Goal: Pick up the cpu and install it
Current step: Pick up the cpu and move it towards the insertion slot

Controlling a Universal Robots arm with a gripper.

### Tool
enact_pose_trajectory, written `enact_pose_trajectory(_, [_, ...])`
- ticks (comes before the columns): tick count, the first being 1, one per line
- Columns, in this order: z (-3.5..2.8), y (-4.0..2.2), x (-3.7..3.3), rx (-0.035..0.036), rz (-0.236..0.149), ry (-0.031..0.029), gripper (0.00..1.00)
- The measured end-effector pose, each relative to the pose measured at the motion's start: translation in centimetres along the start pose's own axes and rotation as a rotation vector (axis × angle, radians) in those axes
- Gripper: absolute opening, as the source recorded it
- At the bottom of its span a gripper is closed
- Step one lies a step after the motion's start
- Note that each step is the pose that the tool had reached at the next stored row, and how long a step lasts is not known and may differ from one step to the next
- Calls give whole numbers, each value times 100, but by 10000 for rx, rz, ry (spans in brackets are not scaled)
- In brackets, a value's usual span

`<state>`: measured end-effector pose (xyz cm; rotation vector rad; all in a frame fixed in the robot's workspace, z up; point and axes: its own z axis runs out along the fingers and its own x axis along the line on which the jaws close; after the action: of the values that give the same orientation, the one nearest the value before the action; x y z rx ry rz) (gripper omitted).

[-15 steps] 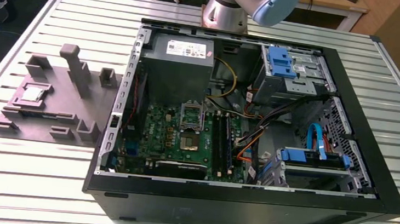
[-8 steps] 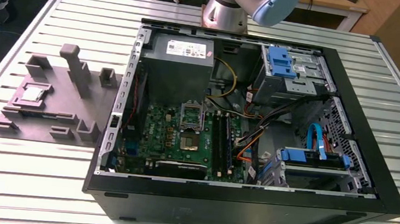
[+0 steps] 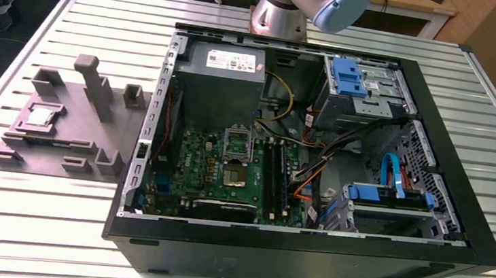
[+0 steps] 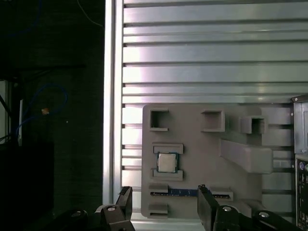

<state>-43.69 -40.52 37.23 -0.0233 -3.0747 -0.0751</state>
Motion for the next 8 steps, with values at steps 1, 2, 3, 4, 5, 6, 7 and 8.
enact_pose_trajectory(1, [8,0,0,0,0,0,65])
enact_pose_trajectory(2, [17,-1,-1,0,0,0,65])
enact_pose_trajectory(3, [25,-1,-2,0,0,1,65])
enact_pose_trajectory(4, [34,-1,-2,0,0,0,65])
enact_pose_trajectory(5, [41,-2,-3,0,1,1,65])
enact_pose_trajectory(6, [47,-2,-3,1,0,1,65])
enact_pose_trajectory(7, [52,-2,-4,1,0,1,65])
enact_pose_trajectory(8, [57,-2,-4,0,1,1,65])
